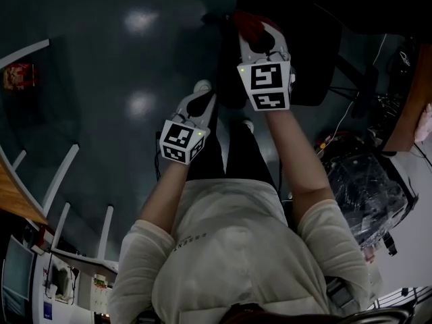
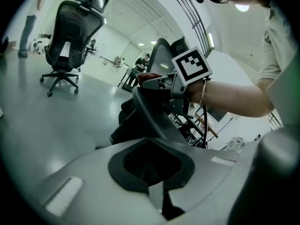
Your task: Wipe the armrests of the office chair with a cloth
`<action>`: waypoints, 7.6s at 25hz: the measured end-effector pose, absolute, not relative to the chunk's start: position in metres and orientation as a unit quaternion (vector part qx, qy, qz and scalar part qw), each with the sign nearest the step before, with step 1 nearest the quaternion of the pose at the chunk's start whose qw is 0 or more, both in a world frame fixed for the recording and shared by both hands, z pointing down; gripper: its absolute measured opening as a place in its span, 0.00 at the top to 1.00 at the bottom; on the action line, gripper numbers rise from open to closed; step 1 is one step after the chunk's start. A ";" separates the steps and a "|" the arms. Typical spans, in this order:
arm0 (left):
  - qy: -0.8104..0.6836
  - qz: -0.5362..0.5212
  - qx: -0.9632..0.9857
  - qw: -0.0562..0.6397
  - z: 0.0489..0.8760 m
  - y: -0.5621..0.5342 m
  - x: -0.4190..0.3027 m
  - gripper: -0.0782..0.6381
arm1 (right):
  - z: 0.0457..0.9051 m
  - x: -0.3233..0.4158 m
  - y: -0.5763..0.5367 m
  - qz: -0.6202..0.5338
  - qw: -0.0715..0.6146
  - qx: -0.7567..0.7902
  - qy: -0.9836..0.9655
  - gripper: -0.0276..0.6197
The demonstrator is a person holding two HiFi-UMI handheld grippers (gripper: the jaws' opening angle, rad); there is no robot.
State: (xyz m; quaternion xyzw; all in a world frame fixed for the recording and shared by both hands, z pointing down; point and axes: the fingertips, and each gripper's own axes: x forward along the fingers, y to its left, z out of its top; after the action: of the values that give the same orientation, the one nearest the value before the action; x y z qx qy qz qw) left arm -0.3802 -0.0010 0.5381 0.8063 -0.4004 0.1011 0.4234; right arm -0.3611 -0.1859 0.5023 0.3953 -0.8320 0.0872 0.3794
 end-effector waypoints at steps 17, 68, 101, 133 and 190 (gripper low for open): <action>-0.427 0.089 0.798 0.416 0.533 0.035 -0.372 0.88 | 0.500 -0.387 -0.064 0.144 0.355 0.334 -0.861 0.88; -0.433 0.067 0.796 0.419 0.520 0.018 -0.377 0.88 | 0.522 -0.299 -0.117 0.336 0.192 0.372 -0.844 0.88; -0.436 0.074 0.820 0.362 0.518 0.013 -0.379 0.88 | 0.549 -0.329 0.042 0.417 0.244 0.400 -0.779 0.88; -0.364 0.112 0.839 0.389 0.505 -0.025 -0.447 0.87 | 0.418 -0.323 -0.160 0.230 0.190 0.534 -0.791 0.88; -0.386 0.100 0.820 0.412 0.516 0.004 -0.477 0.87 | 0.513 -0.446 -0.060 0.277 0.347 0.305 -0.843 0.88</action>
State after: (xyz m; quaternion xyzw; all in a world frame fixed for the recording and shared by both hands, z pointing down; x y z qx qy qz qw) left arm -0.4766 0.0037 0.5164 0.8196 -0.3859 0.1000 0.4116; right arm -0.4461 -0.0596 0.5128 0.3048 -0.8427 0.2765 0.3470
